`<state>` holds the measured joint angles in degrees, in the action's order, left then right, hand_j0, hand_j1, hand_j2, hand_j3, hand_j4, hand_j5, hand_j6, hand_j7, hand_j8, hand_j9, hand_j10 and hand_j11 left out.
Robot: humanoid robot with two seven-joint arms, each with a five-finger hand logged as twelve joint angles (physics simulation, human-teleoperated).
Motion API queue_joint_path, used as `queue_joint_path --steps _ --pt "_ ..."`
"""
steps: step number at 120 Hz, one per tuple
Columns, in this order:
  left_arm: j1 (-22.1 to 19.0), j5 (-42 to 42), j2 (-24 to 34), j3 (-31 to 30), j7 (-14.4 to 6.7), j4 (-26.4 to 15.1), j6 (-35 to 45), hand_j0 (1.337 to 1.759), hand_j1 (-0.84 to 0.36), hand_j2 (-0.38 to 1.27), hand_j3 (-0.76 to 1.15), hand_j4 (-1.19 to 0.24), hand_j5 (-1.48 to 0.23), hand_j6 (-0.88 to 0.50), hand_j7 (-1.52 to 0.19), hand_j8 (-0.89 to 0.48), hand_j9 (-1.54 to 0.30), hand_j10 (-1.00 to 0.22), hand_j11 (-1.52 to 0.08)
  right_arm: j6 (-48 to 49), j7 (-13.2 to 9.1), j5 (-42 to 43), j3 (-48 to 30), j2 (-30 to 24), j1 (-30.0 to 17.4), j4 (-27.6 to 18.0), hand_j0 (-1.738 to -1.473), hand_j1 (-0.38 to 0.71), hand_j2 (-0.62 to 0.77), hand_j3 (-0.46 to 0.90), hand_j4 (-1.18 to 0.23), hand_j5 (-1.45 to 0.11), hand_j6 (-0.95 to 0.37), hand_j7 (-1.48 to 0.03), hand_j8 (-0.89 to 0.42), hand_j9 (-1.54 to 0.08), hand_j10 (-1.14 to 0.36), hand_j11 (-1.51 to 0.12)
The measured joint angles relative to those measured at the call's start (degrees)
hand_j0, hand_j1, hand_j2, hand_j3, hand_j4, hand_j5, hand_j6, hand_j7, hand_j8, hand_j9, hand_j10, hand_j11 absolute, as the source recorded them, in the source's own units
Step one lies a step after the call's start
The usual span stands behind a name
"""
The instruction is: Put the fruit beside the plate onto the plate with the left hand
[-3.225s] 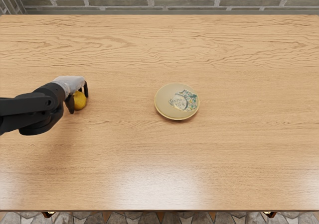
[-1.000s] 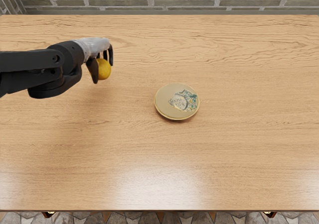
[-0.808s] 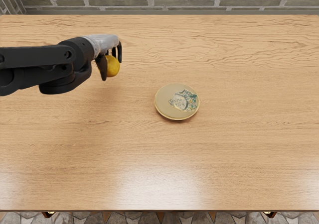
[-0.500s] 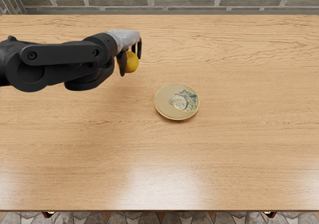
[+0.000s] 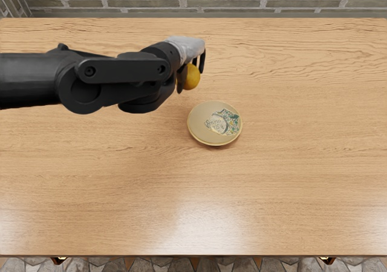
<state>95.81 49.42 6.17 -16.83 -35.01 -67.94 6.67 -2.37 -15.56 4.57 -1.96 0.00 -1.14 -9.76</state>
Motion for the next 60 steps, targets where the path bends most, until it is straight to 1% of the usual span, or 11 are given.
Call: queue_joint_path --steps 1,2,3,7,17,22,32,38,41,55,60 --pt "0.11 -0.06 -0.05 0.0 0.0 0.09 0.0 1.655 -0.3 0.57 0.0 -0.58 -1.04 -0.38 -1.01 -0.43 -0.99 -0.75 -0.99 0.0 0.0 0.0 0.0 0.0 0.0 0.0 -1.658 -0.31 -0.01 0.0 -0.03 -0.04 -0.03 -0.04 -0.03 -0.04 -0.03 -0.04" --pt "0.18 -0.07 -0.07 0.0 0.0 0.17 0.0 1.655 -0.3 0.49 0.0 -0.58 -1.04 -0.38 -1.01 -0.43 -0.99 -0.75 -0.99 0.0 0.0 0.0 0.0 0.0 0.0 0.0 -1.658 -0.31 -0.01 0.0 -0.03 -0.04 -0.03 -0.04 -0.03 -0.04 -0.03 -0.04" --pt "0.21 -0.06 -0.21 0.0 -0.01 0.26 0.01 1.655 -0.29 0.48 0.0 -0.58 -1.04 -0.38 -1.01 -0.43 -0.99 -0.75 -0.99 0.0 0.0 0.0 0.0 0.0 0.0 0.0 -1.658 -0.31 -0.01 0.0 -0.03 -0.04 -0.03 -0.04 -0.03 -0.04 -0.03 -0.04" --pt "0.25 -0.13 -0.57 0.0 -0.01 0.63 0.03 1.655 -0.31 0.56 0.0 -0.58 -1.04 -0.38 -1.01 -0.43 -0.99 -0.75 -0.99 0.0 0.0 0.0 0.01 0.0 0.0 0.0 -1.658 -0.31 -0.01 0.0 -0.03 -0.04 -0.03 -0.04 -0.03 -0.04 -0.03 -0.04" --pt "0.73 -0.42 -2.37 -0.03 -0.02 1.44 -0.08 1.654 -0.39 0.69 0.0 -0.53 -1.06 -0.34 -1.03 -0.39 -1.01 -0.75 -1.0 0.0 0.01 0.0 0.02 0.0 0.0 0.0 -1.658 -0.31 -0.01 0.0 -0.03 -0.04 -0.03 -0.04 -0.03 -0.04 -0.03 -0.04" --pt "0.98 -0.42 -2.74 -0.02 -0.02 1.74 -0.06 1.654 -0.38 0.64 0.0 -0.53 -1.07 -0.33 -1.03 -0.4 -1.01 -0.75 -1.01 0.0 0.01 0.02 0.02 0.0 0.0 0.0 -1.658 -0.31 -0.01 0.0 -0.03 -0.04 -0.03 -0.04 -0.03 -0.04 -0.03 -0.04" --pt "1.2 -0.68 -3.79 -0.01 -0.01 2.46 0.03 1.654 -0.32 0.54 0.0 -0.56 -1.07 -0.36 -1.03 -0.42 -1.02 -0.76 -1.02 0.0 0.01 0.01 0.02 0.0 0.0 0.0 -1.658 -0.31 -0.01 0.0 -0.03 -0.04 -0.03 -0.04 -0.03 -0.04 -0.03 -0.04" --pt "1.39 -0.84 -4.3 -0.01 -0.02 3.0 0.06 1.654 -0.3 0.53 0.0 -0.58 -1.07 -0.38 -1.03 -0.44 -1.02 -0.76 -1.02 0.0 0.01 0.01 0.02 0.0 0.0 0.0 -1.658 -0.31 -0.01 0.0 -0.03 -0.04 -0.03 -0.04 -0.03 -0.04 -0.03 -0.04" --pt "1.41 -0.85 -5.24 -0.02 -0.02 3.34 0.08 1.654 -0.29 0.5 0.0 -0.58 -1.06 -0.39 -1.03 -0.44 -1.02 -0.76 -1.02 0.0 0.01 0.01 0.02 0.0 0.0 0.0 -1.658 -0.31 -0.01 0.0 -0.03 -0.04 -0.03 -0.04 -0.03 -0.04 -0.03 -0.04" --pt "1.57 -1.06 -6.17 0.0 -0.01 5.01 0.08 1.655 -0.27 0.5 0.0 -0.6 -1.07 -0.4 -1.04 -0.44 -1.03 -0.77 -1.03 0.0 0.01 0.02 0.02 0.0 0.0 0.0 -1.658 -0.31 -0.01 0.0 -0.03 -0.04 -0.03 -0.04 -0.03 -0.04 -0.03 -0.04" --pt "1.49 -1.13 -6.17 0.0 -0.01 5.61 0.05 1.654 -0.31 0.58 0.0 -0.58 -1.07 -0.38 -1.05 -0.43 -1.03 -0.77 -1.03 0.0 0.01 0.01 0.02 0.0 0.0 0.0 -1.658 -0.31 -0.01 0.0 -0.03 -0.04 -0.03 -0.04 -0.03 -0.04 -0.03 -0.04"
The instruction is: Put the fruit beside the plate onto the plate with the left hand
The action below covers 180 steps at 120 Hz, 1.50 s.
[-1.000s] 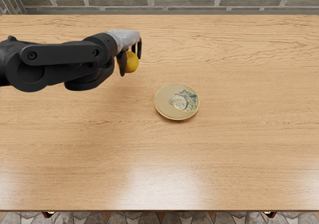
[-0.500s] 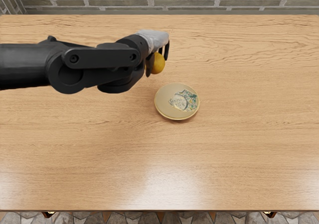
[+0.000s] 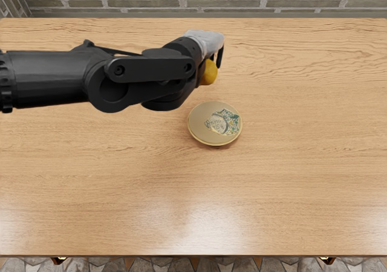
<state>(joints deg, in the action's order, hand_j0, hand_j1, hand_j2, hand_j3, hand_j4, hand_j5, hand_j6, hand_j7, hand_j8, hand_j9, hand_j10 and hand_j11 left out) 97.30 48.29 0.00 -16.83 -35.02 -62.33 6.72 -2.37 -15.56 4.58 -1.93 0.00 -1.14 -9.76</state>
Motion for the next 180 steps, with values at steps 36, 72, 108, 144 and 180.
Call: queue_joint_path --steps 36,72,108,144,180 --pt "-0.25 -0.1 0.0 0.0 0.01 2.56 -0.04 1.654 -0.37 0.66 0.0 -0.54 -1.09 -0.35 -1.06 -0.4 -1.04 -0.77 -1.04 0.0 0.0 0.0 0.0 0.0 0.0 0.0 -1.658 -0.31 -0.01 0.0 -0.03 -0.04 -0.03 -0.04 -0.03 -0.04 -0.03 -0.04" --pt "-2.63 0.01 0.0 -0.13 0.0 3.59 0.29 1.653 -0.38 0.65 0.0 -0.53 -1.08 -0.34 -1.06 -0.39 -1.04 -0.77 -1.04 0.0 0.0 0.0 0.0 0.0 0.0 0.0 -1.658 -0.31 -0.01 0.0 -0.03 -0.04 -0.03 -0.04 -0.03 -0.04 -0.03 -0.04" --pt "-3.4 -0.14 0.0 -0.14 0.01 3.28 0.26 1.653 -0.37 0.68 0.0 -0.55 -1.1 -0.35 -1.06 -0.41 -1.04 -0.77 -1.04 0.0 0.0 0.02 0.0 0.0 0.0 0.0 -1.658 -0.31 -0.01 0.0 -0.03 -0.04 -0.03 -0.04 -0.03 -0.04 -0.03 -0.04" --pt "-3.78 -2.41 0.0 0.06 0.02 1.43 0.14 1.654 -0.36 0.66 0.0 -0.57 -1.09 -0.37 -1.05 -0.42 -1.04 -0.77 -1.04 0.0 0.05 0.03 0.0 0.0 0.0 -0.01 -1.658 -0.31 -0.01 0.0 -0.03 -0.04 -0.03 -0.04 -0.03 -0.04 -0.03 -0.04" --pt "-3.7 -7.21 0.0 2.4 0.02 -1.56 -0.04 1.653 -0.36 0.66 0.0 -0.57 -1.09 -0.37 -1.05 -0.42 -1.04 -0.77 -1.04 0.0 0.07 0.07 0.0 0.0 0.0 0.0 -1.658 -0.31 -0.01 0.0 -0.03 -0.04 -0.03 -0.04 -0.03 -0.04 -0.03 -0.04"
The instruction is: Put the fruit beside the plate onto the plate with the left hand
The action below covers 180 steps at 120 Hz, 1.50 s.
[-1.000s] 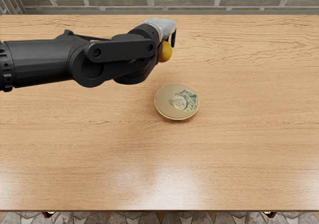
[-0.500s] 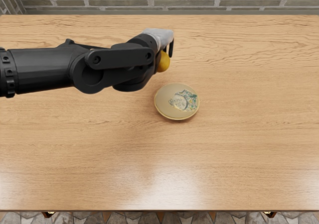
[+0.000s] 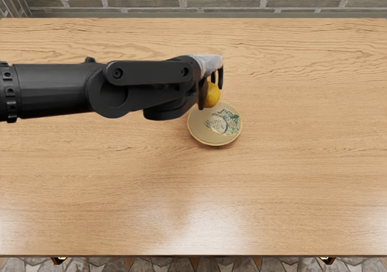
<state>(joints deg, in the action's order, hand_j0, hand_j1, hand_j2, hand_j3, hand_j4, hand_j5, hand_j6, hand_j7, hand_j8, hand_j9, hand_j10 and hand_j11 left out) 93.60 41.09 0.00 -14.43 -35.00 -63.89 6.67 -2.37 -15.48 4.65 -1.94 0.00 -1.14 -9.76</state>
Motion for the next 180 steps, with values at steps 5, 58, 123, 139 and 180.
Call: queue_joint_path --steps 5,58,123,139,180 --pt "0.0 -0.1 0.0 0.26 0.0 -0.4 0.0 1.653 -0.36 0.66 0.0 -0.57 -1.09 -0.37 -1.05 -0.42 -1.04 -0.77 -1.04 0.0 0.0 0.0 0.0 0.0 0.0 0.0 -1.658 -0.31 -0.01 0.0 -0.03 -0.04 -0.03 -0.04 -0.03 -0.04 -0.03 -0.04" --pt "0.18 -0.34 0.0 1.43 0.0 -3.49 0.86 1.656 -0.16 0.34 0.0 -0.43 -0.71 -0.33 -0.69 -0.35 -0.69 -0.52 -0.69 0.09 0.01 0.0 0.0 0.0 0.0 0.0 -1.658 -0.31 -0.01 0.0 -0.03 -0.04 -0.03 -0.04 -0.03 -0.04 -0.03 -0.04" --pt "-0.02 -14.68 0.0 10.21 0.0 -10.26 0.42 1.658 0.03 0.07 0.0 -0.27 -0.36 -0.26 -0.35 -0.26 -0.35 -0.27 -0.35 0.1 0.01 0.01 0.0 0.0 0.0 -0.02 -1.658 -0.31 -0.01 0.0 -0.03 -0.04 -0.03 -0.04 -0.03 -0.04 -0.03 -0.04" --pt "-0.31 -25.17 3.4 15.33 0.0 -16.42 0.29 1.658 0.04 0.06 0.0 -0.26 -0.34 -0.26 -0.34 -0.26 -0.34 -0.26 -0.34 0.22 0.01 0.0 0.0 0.0 0.0 -0.07 -1.658 -0.31 -0.01 0.0 -0.03 -0.04 -0.03 -0.04 -0.03 -0.04 -0.03 -0.04" --pt "-25.85 -48.32 22.39 31.73 0.0 -22.01 -20.46 1.658 0.02 0.06 0.0 -0.28 -0.36 -0.28 -0.36 -0.28 -0.36 -0.28 -0.36 0.35 -0.21 -0.02 0.0 0.0 0.0 -0.21 -1.658 -0.31 -0.01 0.0 -0.03 -0.04 -0.03 -0.04 -0.03 -0.04 -0.03 -0.04"
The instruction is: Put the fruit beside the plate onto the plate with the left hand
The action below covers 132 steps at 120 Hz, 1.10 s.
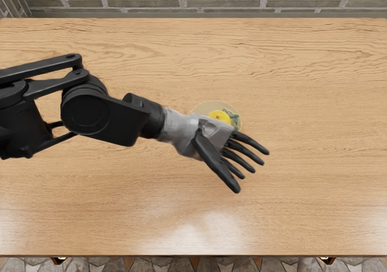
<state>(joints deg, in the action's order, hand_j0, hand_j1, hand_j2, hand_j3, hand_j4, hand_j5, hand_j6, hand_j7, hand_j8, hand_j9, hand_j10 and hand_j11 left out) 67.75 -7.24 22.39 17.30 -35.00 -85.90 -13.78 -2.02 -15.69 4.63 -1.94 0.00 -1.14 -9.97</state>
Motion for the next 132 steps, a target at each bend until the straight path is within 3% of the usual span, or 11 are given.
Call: queue_joint_path --steps 19,32,56,96,132 --pt "-1.53 -4.83 1.87 2.55 0.0 -0.1 -4.58 1.658 0.02 0.05 0.0 -0.27 -0.35 -0.27 -0.35 -0.27 -0.35 -0.27 -0.35 0.02 -0.01 0.02 0.0 0.0 0.0 -0.01 -1.658 -0.31 -0.01 0.0 -0.03 -0.04 -0.03 -0.04 -0.03 -0.04 -0.03 -0.04" --pt "-4.33 -5.81 11.15 2.92 0.0 0.0 -11.74 1.658 0.03 0.05 0.0 -0.26 -0.34 -0.26 -0.34 -0.26 -0.34 -0.26 -0.34 0.04 0.02 0.03 0.0 0.0 0.0 -0.04 -1.658 -0.31 -0.01 0.0 -0.03 -0.04 -0.03 -0.04 -0.03 -0.04 -0.03 -0.04" --pt "-8.04 -10.04 17.99 3.49 0.0 1.53 -19.23 1.658 0.04 0.05 0.0 -0.25 -0.33 -0.25 -0.33 -0.25 -0.33 -0.25 -0.33 0.03 -0.05 0.03 0.0 0.0 0.05 -0.02 -1.658 -0.31 -0.01 0.0 -0.03 -0.04 -0.03 -0.04 -0.03 -0.04 -0.03 -0.04" --pt "-12.01 -17.07 31.8 3.99 0.0 4.17 -21.17 1.658 0.05 0.05 0.0 -0.25 -0.32 -0.25 -0.32 -0.25 -0.32 -0.25 -0.32 0.04 -0.04 0.04 0.0 0.0 0.09 -0.04 -1.658 -0.31 -0.01 0.0 -0.03 -0.04 -0.03 -0.04 -0.03 -0.04 -0.03 -0.04" --pt "-14.08 -21.1 37.59 3.95 0.0 6.64 -21.26 1.658 0.05 0.05 0.0 -0.24 -0.32 -0.24 -0.32 -0.24 -0.32 -0.24 -0.32 0.02 -0.04 0.04 0.0 0.0 0.09 -0.01 -1.658 -0.31 -0.01 0.0 -0.03 -0.04 -0.03 -0.04 -0.03 -0.04 -0.03 -0.04"
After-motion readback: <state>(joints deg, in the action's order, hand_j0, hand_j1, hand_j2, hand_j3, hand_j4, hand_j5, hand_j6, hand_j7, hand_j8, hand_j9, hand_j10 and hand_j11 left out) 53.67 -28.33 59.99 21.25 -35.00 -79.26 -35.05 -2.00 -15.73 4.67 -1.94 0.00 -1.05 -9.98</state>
